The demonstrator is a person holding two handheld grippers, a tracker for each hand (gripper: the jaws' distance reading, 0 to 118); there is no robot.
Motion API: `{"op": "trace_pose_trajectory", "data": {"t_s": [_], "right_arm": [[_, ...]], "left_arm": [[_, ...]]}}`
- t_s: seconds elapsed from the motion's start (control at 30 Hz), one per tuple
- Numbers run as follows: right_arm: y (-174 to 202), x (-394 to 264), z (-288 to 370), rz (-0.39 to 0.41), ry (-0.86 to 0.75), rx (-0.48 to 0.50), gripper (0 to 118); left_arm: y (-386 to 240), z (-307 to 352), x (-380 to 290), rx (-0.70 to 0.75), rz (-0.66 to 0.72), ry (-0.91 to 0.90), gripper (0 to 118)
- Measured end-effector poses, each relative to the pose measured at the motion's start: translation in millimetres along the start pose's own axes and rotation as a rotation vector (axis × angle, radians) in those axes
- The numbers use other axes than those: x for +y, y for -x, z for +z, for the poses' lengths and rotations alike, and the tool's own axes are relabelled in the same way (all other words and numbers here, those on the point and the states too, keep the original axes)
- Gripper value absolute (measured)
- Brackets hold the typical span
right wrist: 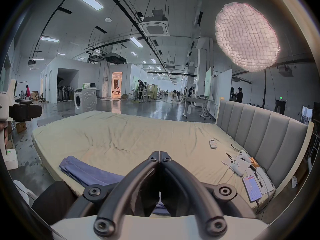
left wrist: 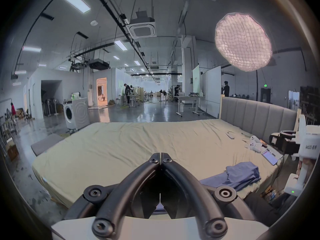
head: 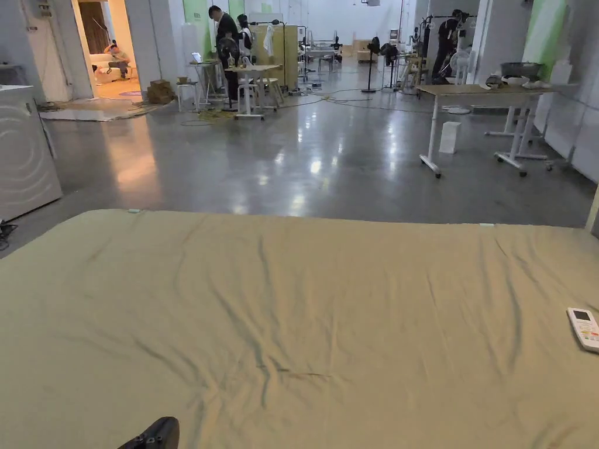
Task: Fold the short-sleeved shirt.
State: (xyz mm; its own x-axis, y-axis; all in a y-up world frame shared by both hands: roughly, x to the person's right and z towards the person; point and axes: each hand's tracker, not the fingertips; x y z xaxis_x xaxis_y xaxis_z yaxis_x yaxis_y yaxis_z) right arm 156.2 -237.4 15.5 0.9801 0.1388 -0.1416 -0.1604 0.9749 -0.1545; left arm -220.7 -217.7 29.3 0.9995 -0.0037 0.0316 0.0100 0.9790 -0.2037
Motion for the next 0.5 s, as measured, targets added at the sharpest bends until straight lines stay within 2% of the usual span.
{"op": "trace_pose_trajectory", "data": {"t_s": [0.17,0.2,0.27,0.3,0.37,0.4,0.5], "right_arm": [[-3.1,-6.8,-2.5,-0.013,0.035,0.016,0],[-4.8,-10.5,-3.5,-0.043,0.065,0.025,0],[-7.2,-17.7,-5.3,-0.079,0.102,0.037,0],[-8.7,-19.8,-5.9,-0.088,0.112,0.042,0],[-10.2,-30.2,-8.3,-0.142,0.187,0.063,0],[-10.6,-30.4,-9.3,-0.109,0.156,0.057,0],[-5.4,-37.4,-11.7,-0.093,0.221,0.056,0]], "left_arm": [[37.3,-22.2,-9.5,-0.037,0.084,0.085,0],[48.3,-30.6,-12.3,-0.025,0.096,0.120,7],[68.2,-49.6,-25.8,0.039,0.064,0.200,12],[77.5,-56.9,-33.8,0.045,0.063,0.227,32],[105.0,-78.4,-50.2,0.024,0.170,0.351,78],[113.1,-86.1,-59.2,0.013,0.236,0.416,95],[146.6,-108.4,-86.8,-0.005,0.436,0.485,97]]}}
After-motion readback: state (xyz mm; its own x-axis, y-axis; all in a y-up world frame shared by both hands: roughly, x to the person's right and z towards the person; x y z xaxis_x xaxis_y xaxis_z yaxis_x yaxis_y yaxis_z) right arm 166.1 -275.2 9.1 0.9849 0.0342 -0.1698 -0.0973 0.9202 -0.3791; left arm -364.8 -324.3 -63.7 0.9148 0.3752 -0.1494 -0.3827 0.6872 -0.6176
